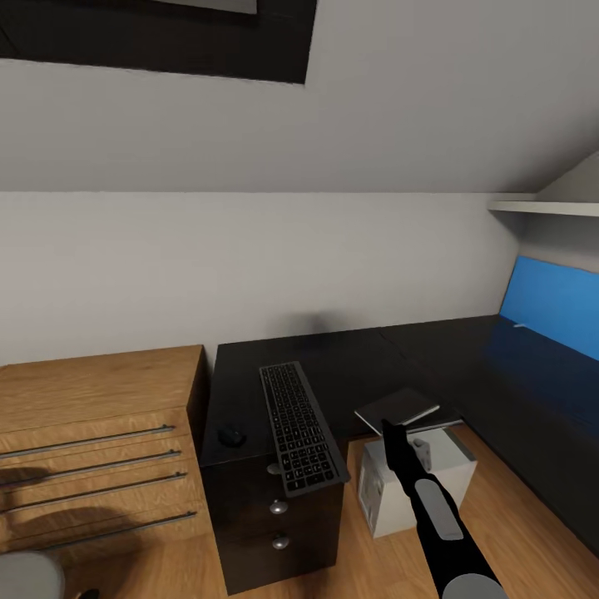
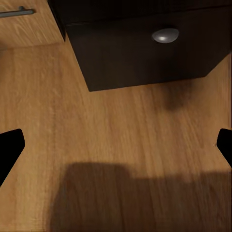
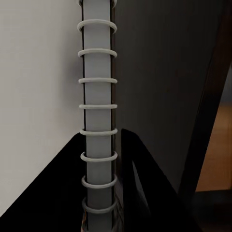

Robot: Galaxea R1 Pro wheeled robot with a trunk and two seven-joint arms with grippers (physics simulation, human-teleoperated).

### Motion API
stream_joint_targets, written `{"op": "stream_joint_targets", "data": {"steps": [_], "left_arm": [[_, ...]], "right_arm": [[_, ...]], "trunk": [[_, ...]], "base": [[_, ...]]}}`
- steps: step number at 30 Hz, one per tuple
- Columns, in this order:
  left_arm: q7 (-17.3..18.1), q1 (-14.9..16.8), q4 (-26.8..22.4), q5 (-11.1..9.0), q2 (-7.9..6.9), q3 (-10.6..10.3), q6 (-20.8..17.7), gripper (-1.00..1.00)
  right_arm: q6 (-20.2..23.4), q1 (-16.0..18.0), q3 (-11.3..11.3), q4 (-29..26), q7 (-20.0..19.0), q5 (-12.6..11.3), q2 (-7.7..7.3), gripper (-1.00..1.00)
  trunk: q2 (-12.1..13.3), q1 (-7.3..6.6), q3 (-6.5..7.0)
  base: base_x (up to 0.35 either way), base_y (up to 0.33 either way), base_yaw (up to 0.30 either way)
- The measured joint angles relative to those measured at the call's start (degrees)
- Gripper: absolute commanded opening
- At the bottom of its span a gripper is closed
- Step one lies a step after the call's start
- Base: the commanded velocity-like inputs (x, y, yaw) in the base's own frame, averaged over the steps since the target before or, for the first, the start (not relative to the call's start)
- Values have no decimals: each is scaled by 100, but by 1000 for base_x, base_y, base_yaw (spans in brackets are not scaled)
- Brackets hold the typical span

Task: In the bedroom, organize the workspace by keeping the computer under the desk, ensuring the monitor is on the desk, placing the keyboard on the desk next to the monitor, placing the mouse on the desk next to the keyboard, moving the folder from the swivel chair onto the desk next to the mouse, stacking the notebook on top of the folder with the pen on top of the notebook, and positioning the swivel chair next to the desk.

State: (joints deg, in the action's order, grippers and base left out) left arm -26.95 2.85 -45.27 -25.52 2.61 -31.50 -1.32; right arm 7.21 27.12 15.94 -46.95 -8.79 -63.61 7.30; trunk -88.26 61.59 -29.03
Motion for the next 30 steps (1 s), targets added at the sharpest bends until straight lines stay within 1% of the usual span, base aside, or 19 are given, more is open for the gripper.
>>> {"op": "stream_joint_targets", "data": {"steps": [6, 14, 27, 30], "left_arm": [[5, 0, -92, -1, -9, 3, -4, 100], [13, 0, -96, -7, -10, 8, -10, 100], [14, 0, -97, -10, -10, 9, -9, 100], [13, 0, -99, -8, -10, 11, -5, 100]], "right_arm": [[-6, 0, 0, -9, 14, -12, -33, -100], [31, -1, 0, -13, 30, -12, -65, -100], [5, -1, 0, -14, 25, -12, -67, -100], [3, 0, 0, -15, 24, -13, -65, -100]], "trunk": [[0, 0, 0], [-319, 175, -143], [-841, 461, -377], [-843, 461, -377]], "base": [[0, 0, 0], [0, 0, 0], [0, 0, 0], [0, 0, 0]]}}
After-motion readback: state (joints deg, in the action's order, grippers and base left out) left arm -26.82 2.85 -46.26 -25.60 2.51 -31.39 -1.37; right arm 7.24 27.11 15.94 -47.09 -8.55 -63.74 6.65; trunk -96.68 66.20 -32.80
